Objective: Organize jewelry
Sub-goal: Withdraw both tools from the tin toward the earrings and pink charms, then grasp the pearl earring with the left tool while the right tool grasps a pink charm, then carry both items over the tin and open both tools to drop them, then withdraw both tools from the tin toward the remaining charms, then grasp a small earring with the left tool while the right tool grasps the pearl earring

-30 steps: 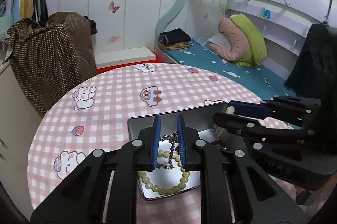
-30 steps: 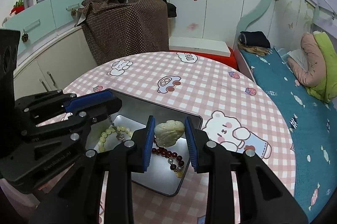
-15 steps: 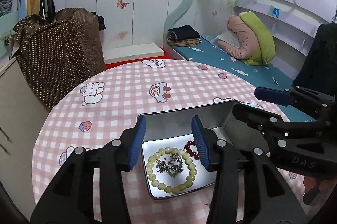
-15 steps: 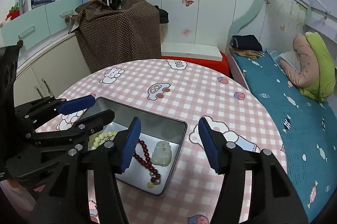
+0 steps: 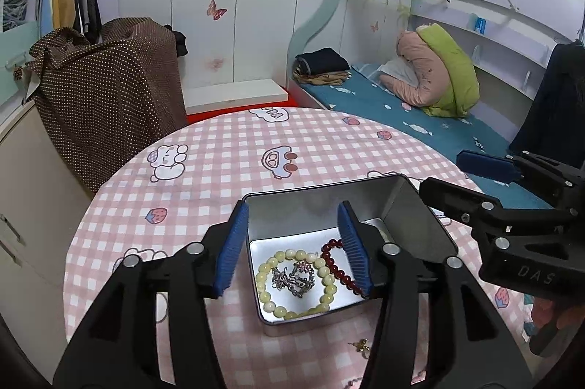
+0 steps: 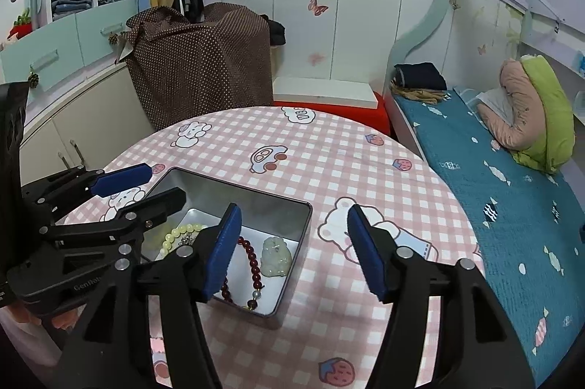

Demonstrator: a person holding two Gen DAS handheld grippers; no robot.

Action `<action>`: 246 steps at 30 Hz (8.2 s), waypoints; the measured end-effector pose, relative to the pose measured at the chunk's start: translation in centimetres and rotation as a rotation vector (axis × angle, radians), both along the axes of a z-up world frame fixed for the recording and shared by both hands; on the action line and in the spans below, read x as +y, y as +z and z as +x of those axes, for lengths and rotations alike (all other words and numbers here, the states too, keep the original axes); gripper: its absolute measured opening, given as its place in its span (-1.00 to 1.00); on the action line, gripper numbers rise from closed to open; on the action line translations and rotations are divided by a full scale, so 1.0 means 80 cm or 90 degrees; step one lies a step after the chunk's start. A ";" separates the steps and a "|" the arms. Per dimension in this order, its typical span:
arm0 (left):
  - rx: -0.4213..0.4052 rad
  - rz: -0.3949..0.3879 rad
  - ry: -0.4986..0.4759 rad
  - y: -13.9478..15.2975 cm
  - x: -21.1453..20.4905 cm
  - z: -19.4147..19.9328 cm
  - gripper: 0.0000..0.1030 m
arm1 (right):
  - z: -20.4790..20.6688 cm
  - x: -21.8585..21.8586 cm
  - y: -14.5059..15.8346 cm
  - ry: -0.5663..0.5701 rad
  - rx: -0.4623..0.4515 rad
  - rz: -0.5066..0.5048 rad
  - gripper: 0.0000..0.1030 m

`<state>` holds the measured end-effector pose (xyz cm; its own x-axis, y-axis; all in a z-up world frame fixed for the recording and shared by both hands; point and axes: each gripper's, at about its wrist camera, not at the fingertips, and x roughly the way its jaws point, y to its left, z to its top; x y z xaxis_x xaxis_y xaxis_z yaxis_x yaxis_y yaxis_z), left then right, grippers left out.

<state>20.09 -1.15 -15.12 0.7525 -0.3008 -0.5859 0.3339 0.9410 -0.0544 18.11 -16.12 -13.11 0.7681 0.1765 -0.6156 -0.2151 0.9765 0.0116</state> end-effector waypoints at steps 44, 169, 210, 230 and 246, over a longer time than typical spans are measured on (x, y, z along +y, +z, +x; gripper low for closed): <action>0.106 0.045 -0.021 -0.073 0.062 -0.136 0.59 | -0.128 0.005 -0.078 -0.060 0.107 0.024 0.85; -0.006 -0.012 -0.051 -0.003 -0.010 -0.032 -0.78 | -0.007 0.021 -0.026 0.060 0.030 0.068 -0.71; 0.005 -0.002 0.028 -0.012 0.033 -0.054 0.73 | -0.036 -0.034 -0.033 -0.077 0.040 0.060 0.85; 0.027 0.042 0.008 -0.057 0.041 -0.113 0.77 | -0.105 -0.039 -0.047 -0.084 -0.064 0.081 0.85; 0.035 0.020 -0.045 -0.081 0.020 -0.145 0.77 | -0.153 -0.038 -0.075 -0.152 -0.066 0.118 0.85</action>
<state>8.49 0.41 -21.61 0.6962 -0.3334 -0.6357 0.3975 0.9165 -0.0453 5.89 -19.12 -19.15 0.8584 0.0855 -0.5058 0.0105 0.9829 0.1840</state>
